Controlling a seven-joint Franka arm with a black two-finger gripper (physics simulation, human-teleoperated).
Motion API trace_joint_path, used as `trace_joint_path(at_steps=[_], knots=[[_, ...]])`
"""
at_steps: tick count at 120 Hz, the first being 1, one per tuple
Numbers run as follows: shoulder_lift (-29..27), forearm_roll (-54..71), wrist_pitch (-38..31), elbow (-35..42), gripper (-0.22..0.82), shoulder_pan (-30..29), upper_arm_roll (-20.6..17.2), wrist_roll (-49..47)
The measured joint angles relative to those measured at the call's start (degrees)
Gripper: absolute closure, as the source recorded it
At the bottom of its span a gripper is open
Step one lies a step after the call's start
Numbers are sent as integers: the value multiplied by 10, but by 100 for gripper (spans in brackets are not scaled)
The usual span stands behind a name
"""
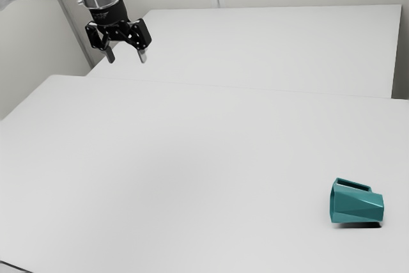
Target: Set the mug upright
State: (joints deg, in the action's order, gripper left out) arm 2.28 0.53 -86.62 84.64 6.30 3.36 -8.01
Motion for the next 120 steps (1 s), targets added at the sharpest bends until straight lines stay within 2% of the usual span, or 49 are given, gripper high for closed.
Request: trace_joint_path(at_steps=[21, 41, 81, 104, 120], knots=[[0, -4, 0, 0, 2, -3, -1, 1], [1, -62, -3, 7, 2, -8, 0, 14], [0, -247, -104, 129, 2, -7, 1, 86], [2, -361, -137, 188, 2, -4, -1, 148], [3, -409, -164, 217, 2, -12, -24, 189]])
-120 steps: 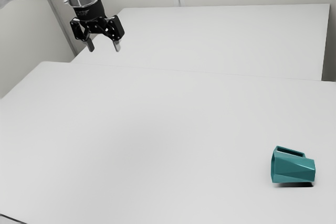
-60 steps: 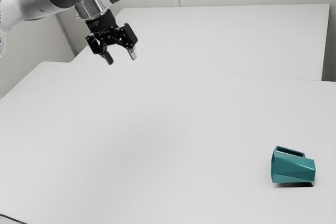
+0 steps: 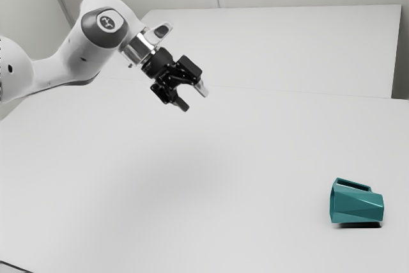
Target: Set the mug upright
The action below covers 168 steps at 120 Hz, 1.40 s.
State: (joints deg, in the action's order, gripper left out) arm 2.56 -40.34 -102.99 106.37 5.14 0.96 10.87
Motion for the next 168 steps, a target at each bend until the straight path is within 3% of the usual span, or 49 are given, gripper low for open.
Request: trace_joint_path(at_steps=[40, 96, 168], knots=[[11, -70, -57, 40, 3, 65, -40, 83], [99, -193, -131, 43, 3, 131, -41, 164], [179, -282, -204, 44, 2, 197, -48, 163]])
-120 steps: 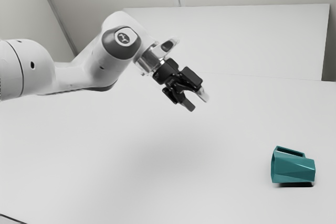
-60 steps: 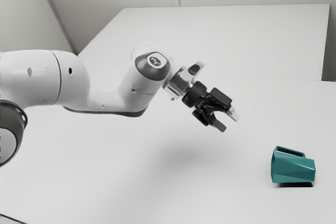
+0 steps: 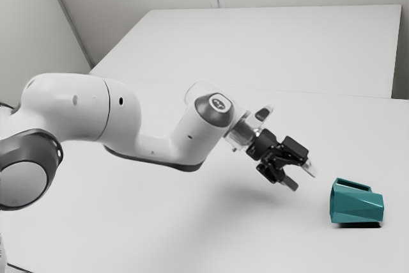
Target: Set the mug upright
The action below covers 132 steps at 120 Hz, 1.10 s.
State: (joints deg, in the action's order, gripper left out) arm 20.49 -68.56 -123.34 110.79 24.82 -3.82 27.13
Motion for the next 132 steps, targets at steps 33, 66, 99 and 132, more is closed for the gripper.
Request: trace_joint_path(at_steps=[33, 66, 99, 132], knots=[[39, -40, -29, -26, 3, 20, -5, 15], [83, -63, -38, -78, 3, 44, -5, 40], [121, -69, -40, -117, 3, 57, -5, 55], [134, -76, -41, -129, 17, 65, -5, 65]])
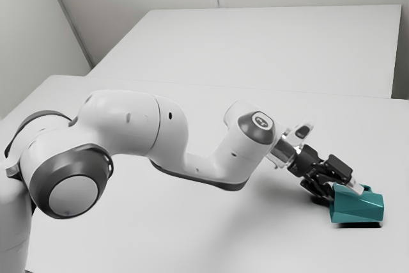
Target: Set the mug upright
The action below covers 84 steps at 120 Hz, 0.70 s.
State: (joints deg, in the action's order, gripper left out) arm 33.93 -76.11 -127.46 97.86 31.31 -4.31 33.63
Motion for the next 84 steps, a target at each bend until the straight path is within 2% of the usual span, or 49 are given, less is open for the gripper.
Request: trace_joint_path(at_steps=[47, 68, 84], knots=[[-1, -2, -2, -3, 60, 5, 1, 7], [-4, 1, -4, -5, 68, 7, 2, 7], [-29, 3, -4, 2, 73, 6, 4, 7]])
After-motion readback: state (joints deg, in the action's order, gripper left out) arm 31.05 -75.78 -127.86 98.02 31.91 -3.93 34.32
